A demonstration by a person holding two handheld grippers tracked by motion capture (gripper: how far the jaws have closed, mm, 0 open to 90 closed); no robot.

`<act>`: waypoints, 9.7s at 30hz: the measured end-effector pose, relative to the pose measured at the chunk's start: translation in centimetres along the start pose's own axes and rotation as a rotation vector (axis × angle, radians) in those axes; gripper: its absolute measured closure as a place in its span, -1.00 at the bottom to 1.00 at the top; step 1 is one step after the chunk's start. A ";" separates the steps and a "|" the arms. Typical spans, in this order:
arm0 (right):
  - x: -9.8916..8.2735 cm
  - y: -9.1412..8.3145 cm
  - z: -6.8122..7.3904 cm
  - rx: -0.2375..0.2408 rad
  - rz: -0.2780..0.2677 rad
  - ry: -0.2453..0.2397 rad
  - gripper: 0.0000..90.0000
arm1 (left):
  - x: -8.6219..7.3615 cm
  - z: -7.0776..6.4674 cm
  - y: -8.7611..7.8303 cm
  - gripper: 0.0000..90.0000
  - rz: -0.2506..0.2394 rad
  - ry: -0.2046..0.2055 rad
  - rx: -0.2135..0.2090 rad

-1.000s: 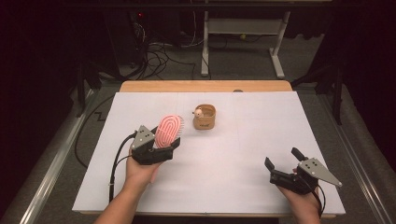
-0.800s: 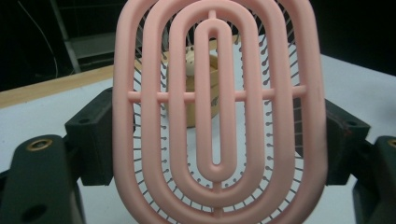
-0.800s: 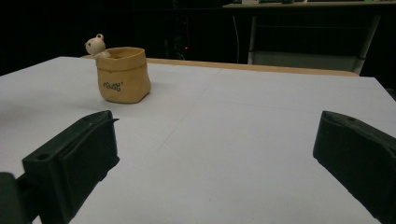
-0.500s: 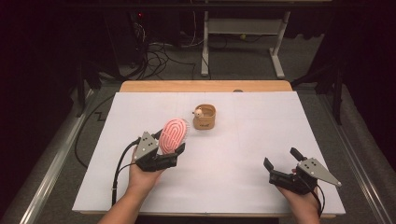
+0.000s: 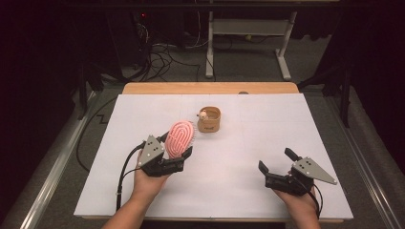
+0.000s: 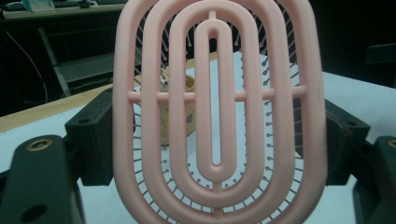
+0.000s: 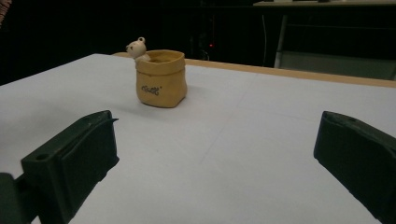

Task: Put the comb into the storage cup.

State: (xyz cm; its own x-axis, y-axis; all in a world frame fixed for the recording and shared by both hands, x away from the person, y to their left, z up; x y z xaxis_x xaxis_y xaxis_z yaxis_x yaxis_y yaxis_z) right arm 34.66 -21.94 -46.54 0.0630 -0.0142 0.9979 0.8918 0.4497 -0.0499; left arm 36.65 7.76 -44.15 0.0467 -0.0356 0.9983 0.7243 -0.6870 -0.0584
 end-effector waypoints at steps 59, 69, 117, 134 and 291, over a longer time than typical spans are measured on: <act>5.0 5.4 8.4 0.234 -0.048 0.011 -0.99 | 0.3 -5.4 2.8 -0.56 -0.032 0.082 -0.097; 5.9 5.1 10.4 0.288 -0.060 0.026 -0.99 | -0.2 -6.5 3.3 -0.56 -0.009 0.109 -0.100; 4.1 5.4 13.0 0.421 0.042 0.211 -0.09 | -0.5 -9.2 3.5 -0.56 -0.005 0.155 -0.130; 4.2 5.2 13.1 0.429 0.080 0.297 0.07 | -0.5 -9.2 3.5 -0.56 -0.007 0.159 -0.121; 9.6 1.5 5.0 0.206 -0.134 0.135 0.46 | -4.5 4.9 -5.1 -1.00 0.011 -0.050 0.020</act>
State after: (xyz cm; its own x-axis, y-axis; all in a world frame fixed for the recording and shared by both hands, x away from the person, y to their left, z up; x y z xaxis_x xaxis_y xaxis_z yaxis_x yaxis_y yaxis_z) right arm 34.42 -16.95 -36.83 0.0216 -0.1984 0.9799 0.7874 0.6073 0.1056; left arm 36.11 14.92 -48.35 0.0884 -0.0068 0.9961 0.7372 -0.6721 -0.0700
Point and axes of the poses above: each handheld gripper's, and its own axes: y roughly forward along the jaws, x roughly out of its top, z roughly to its left, the point moved 9 cm from there along y, roughly forward along the jaws, and after that the axes turned 12 degrees about -z, right-handed, at the moved point
